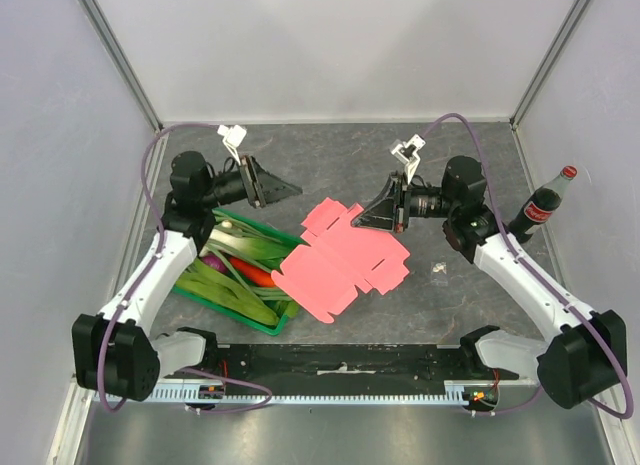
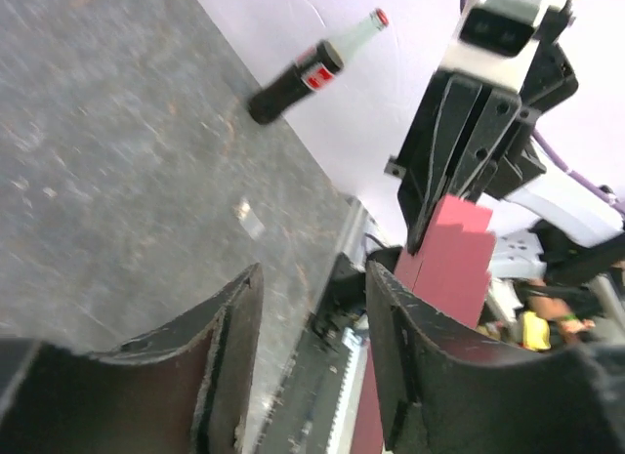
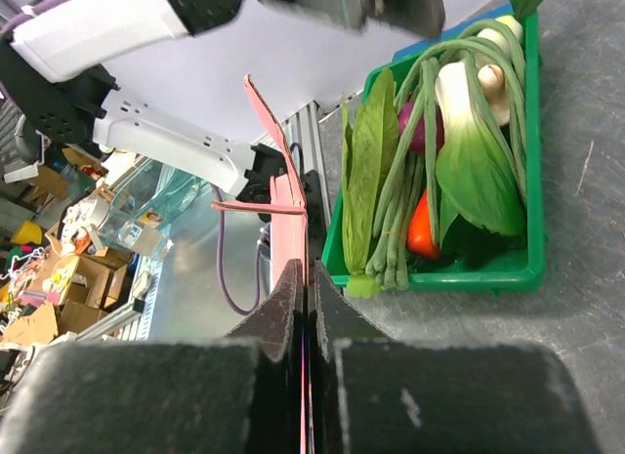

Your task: Fold the paper box

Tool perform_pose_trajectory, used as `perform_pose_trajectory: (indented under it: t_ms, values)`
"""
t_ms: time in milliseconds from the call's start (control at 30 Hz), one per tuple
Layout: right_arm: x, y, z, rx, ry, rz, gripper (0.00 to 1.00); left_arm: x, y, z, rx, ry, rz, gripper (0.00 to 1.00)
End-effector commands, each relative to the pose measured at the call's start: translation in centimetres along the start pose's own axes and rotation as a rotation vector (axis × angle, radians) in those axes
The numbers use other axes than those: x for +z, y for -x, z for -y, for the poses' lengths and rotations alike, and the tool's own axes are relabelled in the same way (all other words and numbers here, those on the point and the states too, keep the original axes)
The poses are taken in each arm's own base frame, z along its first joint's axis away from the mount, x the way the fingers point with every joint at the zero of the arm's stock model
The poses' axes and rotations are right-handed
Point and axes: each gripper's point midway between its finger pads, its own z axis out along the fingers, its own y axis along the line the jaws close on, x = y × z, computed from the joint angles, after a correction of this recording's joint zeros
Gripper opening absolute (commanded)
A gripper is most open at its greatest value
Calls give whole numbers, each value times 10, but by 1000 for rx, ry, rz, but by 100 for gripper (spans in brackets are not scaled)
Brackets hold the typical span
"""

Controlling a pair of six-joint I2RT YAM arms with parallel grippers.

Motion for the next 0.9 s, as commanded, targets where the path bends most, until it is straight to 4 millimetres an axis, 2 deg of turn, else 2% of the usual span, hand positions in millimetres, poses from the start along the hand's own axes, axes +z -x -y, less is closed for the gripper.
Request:
perform_pose_trajectory:
  t_ms: [0,33,100,233,400,600,767,867]
  values:
    - [-6,26,-30,-96,62,57,0,-5,-24,20,-67,-111,-24,49]
    - [-6,30,-32,-101,63,62,0,-8,-35,19,-74,-129,-38,40]
    - [-6,32,-30,-98,64,60,0,-10,-46,37,-40,-214,-77,37]
    - [-4,31,-25,-90,62,50,0,-15,-54,54,-3,-292,-95,32]
    - [-4,30,-21,-90,47,50,0,-20,-62,68,24,-347,-129,31]
    - [-4,32,-21,-90,43,58,0,-15,-70,76,34,-377,-168,31]
    - [-3,33,-19,-78,38,66,0,-11,-78,77,50,-378,-189,30]
    - [-2,34,-18,-77,43,76,0,-10,-82,74,37,-366,-198,33]
